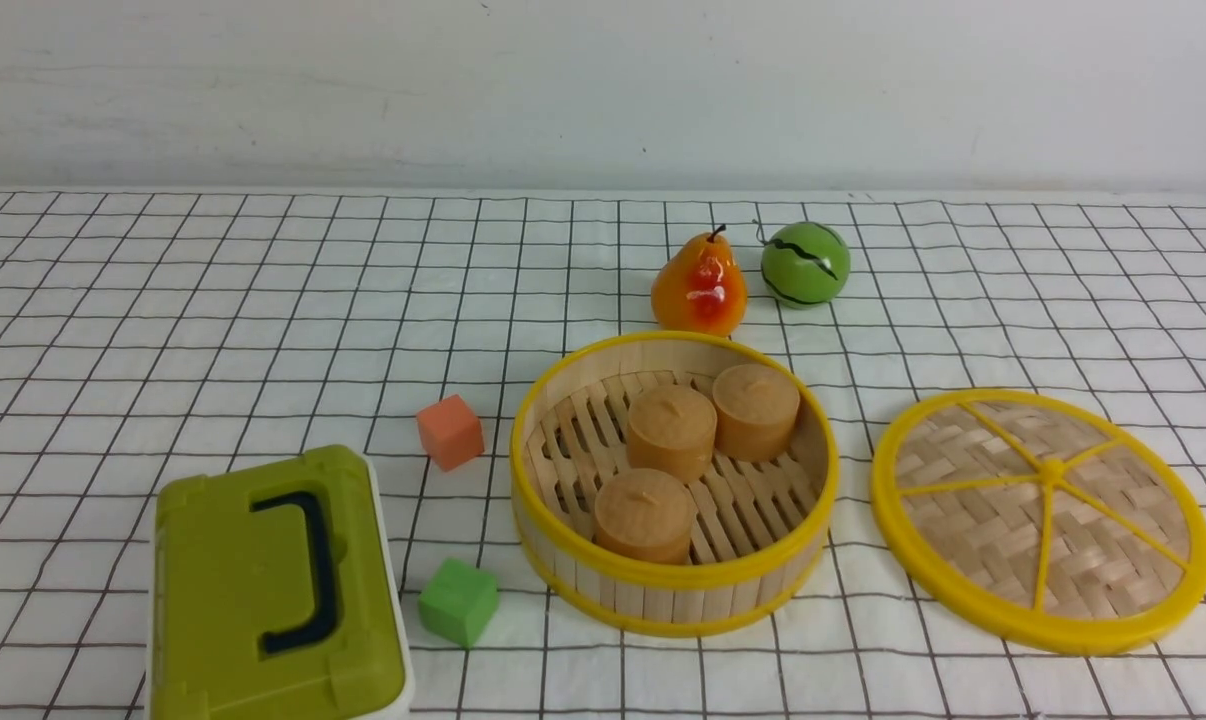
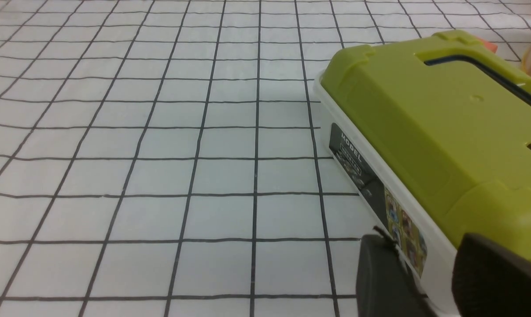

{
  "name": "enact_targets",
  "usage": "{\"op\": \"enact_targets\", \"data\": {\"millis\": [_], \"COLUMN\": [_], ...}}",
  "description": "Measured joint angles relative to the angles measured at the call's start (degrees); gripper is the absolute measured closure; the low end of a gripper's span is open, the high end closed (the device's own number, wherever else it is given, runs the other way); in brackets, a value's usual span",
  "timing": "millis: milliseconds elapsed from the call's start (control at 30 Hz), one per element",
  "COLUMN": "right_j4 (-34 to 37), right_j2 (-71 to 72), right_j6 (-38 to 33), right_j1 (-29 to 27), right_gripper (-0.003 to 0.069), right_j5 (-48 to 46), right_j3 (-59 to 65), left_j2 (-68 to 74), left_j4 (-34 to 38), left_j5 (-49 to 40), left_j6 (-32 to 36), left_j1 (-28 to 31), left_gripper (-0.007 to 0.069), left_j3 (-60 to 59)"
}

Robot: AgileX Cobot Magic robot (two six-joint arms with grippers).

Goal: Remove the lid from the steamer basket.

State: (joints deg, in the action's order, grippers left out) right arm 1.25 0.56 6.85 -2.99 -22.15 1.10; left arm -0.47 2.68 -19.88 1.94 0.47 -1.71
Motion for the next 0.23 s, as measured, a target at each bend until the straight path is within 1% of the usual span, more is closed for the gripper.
{"op": "enact_targets", "data": {"millis": [233], "right_j4": [0.0], "right_j2": [0.0], "right_j6": [0.0], "right_j1": [0.0], "right_gripper": [0.0663], "right_j5": [0.0], "right_j3": [0.0], "left_j2": [0.0], "left_j4": [0.0], "left_j5": [0.0], "left_j6": [0.0], "left_j1": [0.0], "left_gripper": [0.0385], "left_j3": [0.0]}}
